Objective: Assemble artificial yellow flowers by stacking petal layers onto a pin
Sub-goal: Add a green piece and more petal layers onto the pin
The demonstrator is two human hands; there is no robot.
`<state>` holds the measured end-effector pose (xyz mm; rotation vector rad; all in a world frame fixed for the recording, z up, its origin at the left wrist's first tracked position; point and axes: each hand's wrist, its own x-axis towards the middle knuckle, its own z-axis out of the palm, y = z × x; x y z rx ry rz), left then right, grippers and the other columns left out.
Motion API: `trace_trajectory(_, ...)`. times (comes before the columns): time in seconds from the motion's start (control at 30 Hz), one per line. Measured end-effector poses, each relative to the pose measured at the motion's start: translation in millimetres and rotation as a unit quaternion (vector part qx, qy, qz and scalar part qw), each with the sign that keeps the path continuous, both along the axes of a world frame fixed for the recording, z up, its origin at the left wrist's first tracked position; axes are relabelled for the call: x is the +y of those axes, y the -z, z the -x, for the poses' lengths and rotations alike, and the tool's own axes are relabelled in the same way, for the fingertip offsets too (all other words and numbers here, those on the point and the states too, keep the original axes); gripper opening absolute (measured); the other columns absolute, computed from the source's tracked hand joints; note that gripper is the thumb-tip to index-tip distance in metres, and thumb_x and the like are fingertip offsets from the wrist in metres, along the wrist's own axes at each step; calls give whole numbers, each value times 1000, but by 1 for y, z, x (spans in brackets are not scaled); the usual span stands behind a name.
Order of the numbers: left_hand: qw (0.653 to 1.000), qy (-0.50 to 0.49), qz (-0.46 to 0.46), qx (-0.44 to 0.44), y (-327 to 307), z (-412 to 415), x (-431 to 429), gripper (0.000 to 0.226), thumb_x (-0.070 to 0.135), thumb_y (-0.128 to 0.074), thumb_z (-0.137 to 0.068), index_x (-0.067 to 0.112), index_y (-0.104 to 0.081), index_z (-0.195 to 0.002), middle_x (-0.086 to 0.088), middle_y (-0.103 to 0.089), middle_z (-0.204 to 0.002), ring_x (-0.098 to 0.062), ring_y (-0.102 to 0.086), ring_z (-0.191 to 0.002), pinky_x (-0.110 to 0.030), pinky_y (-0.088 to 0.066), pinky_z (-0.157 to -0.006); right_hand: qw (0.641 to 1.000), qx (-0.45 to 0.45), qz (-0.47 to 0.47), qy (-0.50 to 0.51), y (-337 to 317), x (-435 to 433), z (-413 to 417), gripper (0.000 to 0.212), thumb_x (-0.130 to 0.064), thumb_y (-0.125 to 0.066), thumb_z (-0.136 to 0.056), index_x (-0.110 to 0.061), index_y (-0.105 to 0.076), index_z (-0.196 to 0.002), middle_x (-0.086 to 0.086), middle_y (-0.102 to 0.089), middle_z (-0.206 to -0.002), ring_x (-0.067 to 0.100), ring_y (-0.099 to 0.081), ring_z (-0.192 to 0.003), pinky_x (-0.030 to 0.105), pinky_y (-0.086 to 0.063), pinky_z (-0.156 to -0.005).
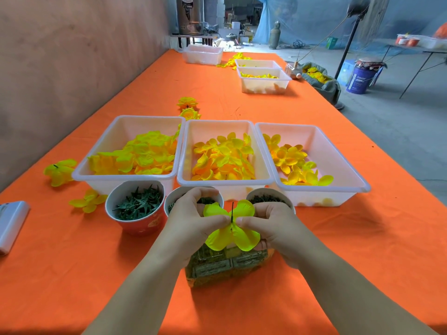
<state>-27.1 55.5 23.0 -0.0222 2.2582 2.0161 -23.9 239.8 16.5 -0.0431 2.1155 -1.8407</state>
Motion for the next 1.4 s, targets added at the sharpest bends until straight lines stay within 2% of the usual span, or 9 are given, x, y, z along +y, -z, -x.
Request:
trace_trajectory(0.37,987,54,-72,-130,1,3,-8,47,0,-76,-81,21,-63,-121,-20,-69,-97,-29,-72,-77,-38,-56,-63,998,-11,-43,36,-4,-3,-5,19,-14,-72,-86,-14,-70,-105,6,-74,-95,14,-71,-72,23,-52,-56)
trace_trajectory(0.47,989,43,-69,-125,3,2,-7,49,3,-79,-80,23,-63,-122,-16,-69,-96,-29,-73,-80,-39,-57,-66,949,209,-197,133,-1,-3,-9,41,-19,-80,-75,-30,-61,-110,-10,-60,-97,6,-61,-80,14,-47,-65)
trace_trajectory(0.57,989,36,-74,-121,1,3,-6,53,1,-81,-78,21,-62,-123,-11,-68,-86,-25,-73,-78,-36,-56,-62,886,403,-208,99,-7,-3,-12,27,-27,-73,-73,-33,-71,-100,-20,-60,-86,9,-59,-83,17,-44,-71)
trace_trajectory(0.73,993,32,-36,-108,-7,5,-6,66,15,-84,-54,23,-65,-117,-16,-58,-94,-27,-66,-81,-35,-52,-61,939,322,-119,-12,-8,-6,-3,15,-13,-81,-77,-27,-77,-80,-13,-67,-72,13,-64,-69,21,-45,-58)
trace_trajectory(0.83,991,37,-53,-119,-6,4,-9,61,3,-88,-66,20,-63,-119,-12,-58,-90,-25,-68,-77,-35,-54,-61,940,320,-116,3,-5,-8,0,15,-14,-82,-77,-27,-75,-75,-16,-66,-71,11,-63,-66,34,-49,-57)
trace_trajectory(0.97,988,35,-90,-121,-7,5,-14,47,-7,-75,-80,16,-62,-119,-14,-62,-92,-29,-70,-79,-42,-59,-67,934,333,-128,-5,-4,-8,-1,18,-18,-82,-76,-32,-71,-72,-21,-63,-69,7,-61,-67,19,-44,-56)
trace_trajectory(1.2,959,-20,253,128,-21,21,-16,23,22,-76,-79,37,-65,-92,14,-69,-81,3,-66,-73,-12,-47,-58,936,327,-131,-7,-2,-5,2,24,-20,-85,-74,-36,-69,-71,-18,-60,-68,10,-56,-64,14,-38,-59)
trace_trajectory(1.3,916,-66,332,214,-34,59,-20,15,13,-71,-84,27,-68,-82,13,-70,-80,-6,-67,-75,-26,-52,-67,943,308,-122,-15,0,-4,5,17,-24,-84,-73,-34,-70,-71,-16,-60,-68,9,-54,-63,15,-37,-59)
trace_trajectory(1.4,844,-8,476,247,-36,111,-13,17,11,-64,-91,20,-77,-97,0,-73,-107,-22,-67,-99,-36,-52,-82,951,286,-111,-31,0,-3,6,10,-29,-82,-74,-29,-72,-75,-12,-62,-70,9,-54,-64,17,-38,-59)
